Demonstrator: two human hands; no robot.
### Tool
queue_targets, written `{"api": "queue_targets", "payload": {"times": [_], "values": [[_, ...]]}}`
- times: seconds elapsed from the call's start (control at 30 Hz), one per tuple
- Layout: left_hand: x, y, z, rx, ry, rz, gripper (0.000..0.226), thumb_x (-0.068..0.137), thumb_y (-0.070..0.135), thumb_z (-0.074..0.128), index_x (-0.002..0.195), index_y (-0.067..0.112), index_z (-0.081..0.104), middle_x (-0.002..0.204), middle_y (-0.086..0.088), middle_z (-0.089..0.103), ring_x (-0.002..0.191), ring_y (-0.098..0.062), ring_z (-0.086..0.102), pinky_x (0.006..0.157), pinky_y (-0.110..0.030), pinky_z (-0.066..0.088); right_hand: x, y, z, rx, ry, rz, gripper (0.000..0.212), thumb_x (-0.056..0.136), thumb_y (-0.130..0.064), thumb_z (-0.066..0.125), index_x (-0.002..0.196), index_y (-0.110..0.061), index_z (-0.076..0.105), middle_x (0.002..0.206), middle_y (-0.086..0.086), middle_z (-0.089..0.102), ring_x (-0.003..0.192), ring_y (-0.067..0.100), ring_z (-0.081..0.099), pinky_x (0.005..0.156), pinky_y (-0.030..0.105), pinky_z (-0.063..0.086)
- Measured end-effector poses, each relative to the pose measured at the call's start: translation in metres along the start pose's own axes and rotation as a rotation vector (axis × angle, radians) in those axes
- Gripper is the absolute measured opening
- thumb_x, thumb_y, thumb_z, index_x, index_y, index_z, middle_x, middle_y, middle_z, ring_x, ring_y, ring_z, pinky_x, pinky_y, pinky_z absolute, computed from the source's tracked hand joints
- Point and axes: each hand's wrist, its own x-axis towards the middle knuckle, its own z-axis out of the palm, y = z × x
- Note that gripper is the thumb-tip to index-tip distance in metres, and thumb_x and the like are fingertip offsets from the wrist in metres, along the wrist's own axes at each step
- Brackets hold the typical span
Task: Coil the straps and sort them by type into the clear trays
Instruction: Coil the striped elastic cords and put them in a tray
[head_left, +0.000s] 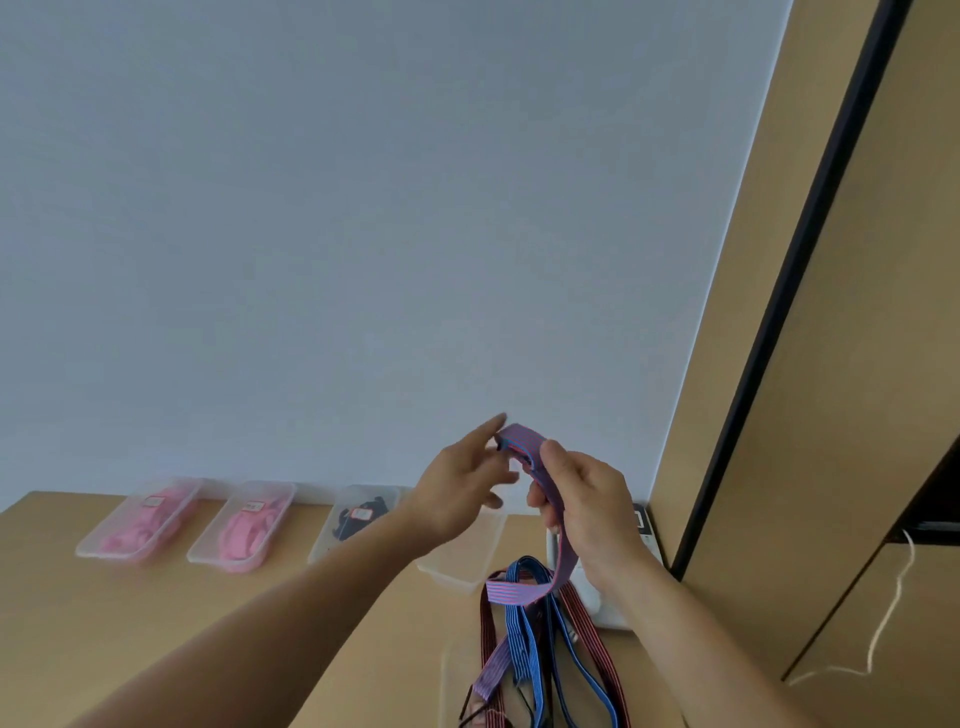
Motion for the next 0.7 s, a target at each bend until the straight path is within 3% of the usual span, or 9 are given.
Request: {"api": "queue_targets", "payload": {"times": [0.07, 0.13, 0.23, 0.37, 0.53, 0.7], "values": [[-0.001, 0.012, 0.006, -0.308, -0.091, -0.192, 0.037, 0.091, 0.033, 0.050, 0.116, 0.011, 0.066, 0.100, -0.014, 0.072, 0.089, -0.025, 0.070, 0.078, -0.037, 0.052, -0.001, 0.002, -0.004, -0.011, -0.023, -0.046, 0.036, 0.101, -0.030, 0.052, 0.074, -0.008, 0.065, 0.058, 0.002, 0.066, 0.044, 0.012, 0.048, 0.044, 0.022, 0.040], [-0.005, 0.020, 0.011, -0.363, -0.169, -0.174, 0.035, 0.093, 0.035, 0.048, 0.099, 0.006, 0.068, 0.084, -0.015, 0.066, 0.078, -0.025, 0.064, 0.078, -0.033, 0.052, -0.003, 0.004, -0.006, -0.013, -0.050, -0.083, 0.033, 0.101, -0.026, 0.051, 0.075, -0.009, 0.064, 0.059, 0.002, 0.067, 0.044, 0.012, 0.048, 0.045, 0.022, 0.041], [-0.005, 0.022, 0.016, -0.412, -0.106, -0.112, 0.029, 0.100, 0.017, 0.050, 0.109, -0.007, 0.062, 0.094, -0.017, 0.067, 0.083, -0.028, 0.060, 0.083, -0.037, 0.052, -0.004, 0.008, -0.010, -0.037, -0.038, -0.069, 0.034, 0.101, -0.027, 0.052, 0.073, -0.011, 0.065, 0.059, 0.002, 0.067, 0.044, 0.013, 0.049, 0.045, 0.023, 0.042], [-0.004, 0.022, 0.015, -0.276, 0.026, -0.060, 0.024, 0.099, 0.010, 0.053, 0.119, 0.000, 0.062, 0.118, -0.017, 0.069, 0.097, -0.020, 0.065, 0.084, -0.034, 0.050, -0.002, 0.010, -0.010, -0.110, -0.009, 0.027, 0.043, 0.097, -0.037, 0.055, 0.073, -0.002, 0.064, 0.053, 0.004, 0.066, 0.039, 0.014, 0.051, 0.042, 0.024, 0.040], [0.002, 0.018, 0.004, -0.117, 0.080, 0.050, 0.023, 0.098, 0.003, 0.055, 0.121, 0.004, 0.059, 0.107, -0.014, 0.073, 0.088, -0.018, 0.064, 0.081, -0.034, 0.051, -0.001, 0.011, -0.003, -0.042, -0.017, 0.127, 0.049, 0.098, -0.043, 0.052, 0.071, -0.004, 0.065, 0.048, 0.003, 0.059, 0.036, 0.015, 0.048, 0.038, 0.021, 0.038], [0.009, 0.002, -0.008, 0.307, 0.075, 0.280, 0.022, 0.097, 0.008, 0.056, 0.118, 0.010, 0.060, 0.099, 0.002, 0.074, 0.089, -0.015, 0.070, 0.085, -0.034, 0.053, 0.008, 0.003, 0.012, 0.010, -0.009, 0.162, 0.051, 0.099, -0.044, 0.050, 0.071, -0.006, 0.068, 0.049, 0.004, 0.056, 0.039, 0.015, 0.043, 0.039, 0.020, 0.035]]}}
